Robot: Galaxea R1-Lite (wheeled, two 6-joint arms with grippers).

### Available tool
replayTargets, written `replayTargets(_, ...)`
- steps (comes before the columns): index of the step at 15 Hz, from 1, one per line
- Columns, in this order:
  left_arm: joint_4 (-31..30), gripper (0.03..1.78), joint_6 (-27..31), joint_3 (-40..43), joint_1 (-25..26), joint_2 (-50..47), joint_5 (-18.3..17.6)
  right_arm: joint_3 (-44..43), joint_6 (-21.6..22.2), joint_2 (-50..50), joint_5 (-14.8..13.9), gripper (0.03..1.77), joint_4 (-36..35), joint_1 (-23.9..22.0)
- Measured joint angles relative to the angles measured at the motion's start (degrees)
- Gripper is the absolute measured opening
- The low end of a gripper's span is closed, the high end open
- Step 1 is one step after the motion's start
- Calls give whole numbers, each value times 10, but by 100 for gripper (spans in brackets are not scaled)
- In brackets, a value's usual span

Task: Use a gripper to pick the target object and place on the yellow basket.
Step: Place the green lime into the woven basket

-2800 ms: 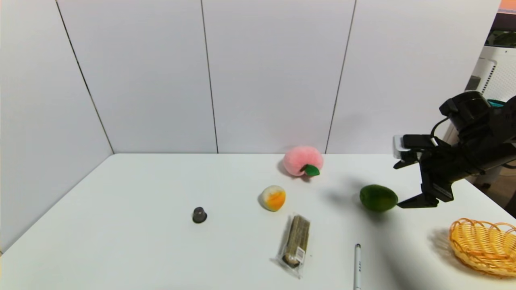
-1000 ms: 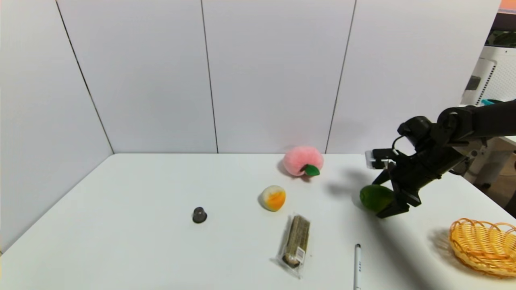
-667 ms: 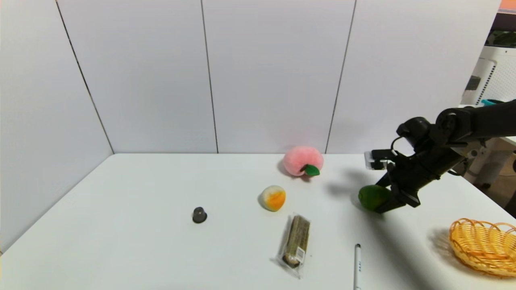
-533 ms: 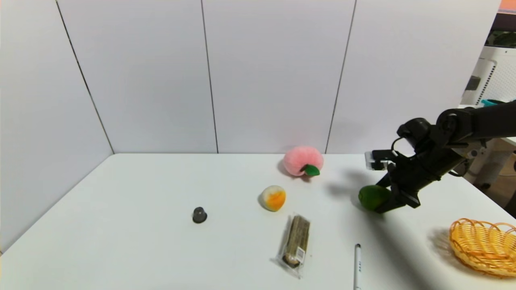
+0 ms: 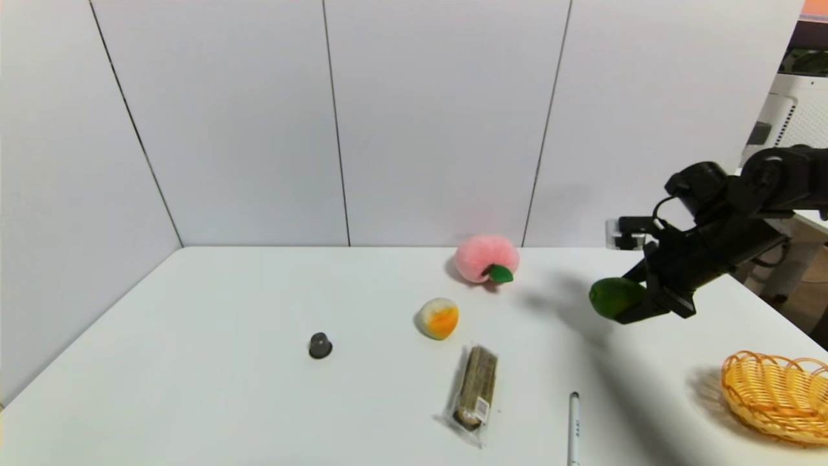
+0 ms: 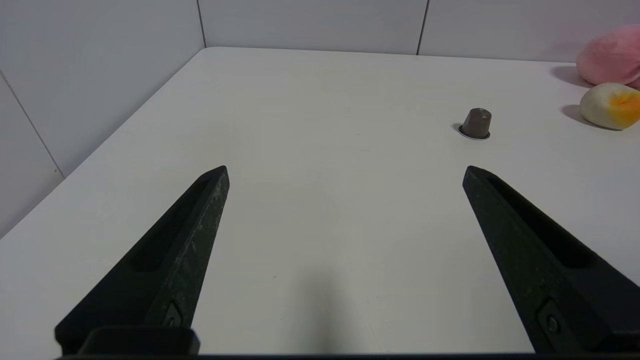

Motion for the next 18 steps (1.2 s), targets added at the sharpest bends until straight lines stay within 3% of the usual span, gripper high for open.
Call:
replayTargets(3, 0, 169, 0, 0, 0, 0, 0, 22, 47, -69, 0, 101, 0, -24)
replayTargets(6, 0, 169, 0, 0, 0, 0, 0, 90, 52, -151, -1, 101, -1, -86)
replayTargets(11, 0, 169, 0, 0, 0, 0, 0, 220, 54, -259, -56, 101, -3, -203)
replayTargets(15, 0, 169, 0, 0, 0, 0, 0, 255, 53, -271, -61, 101, -17, -234)
replayTargets(18, 0, 169, 0, 0, 0, 0, 0, 288, 54, -263, -61, 101, -87, -239)
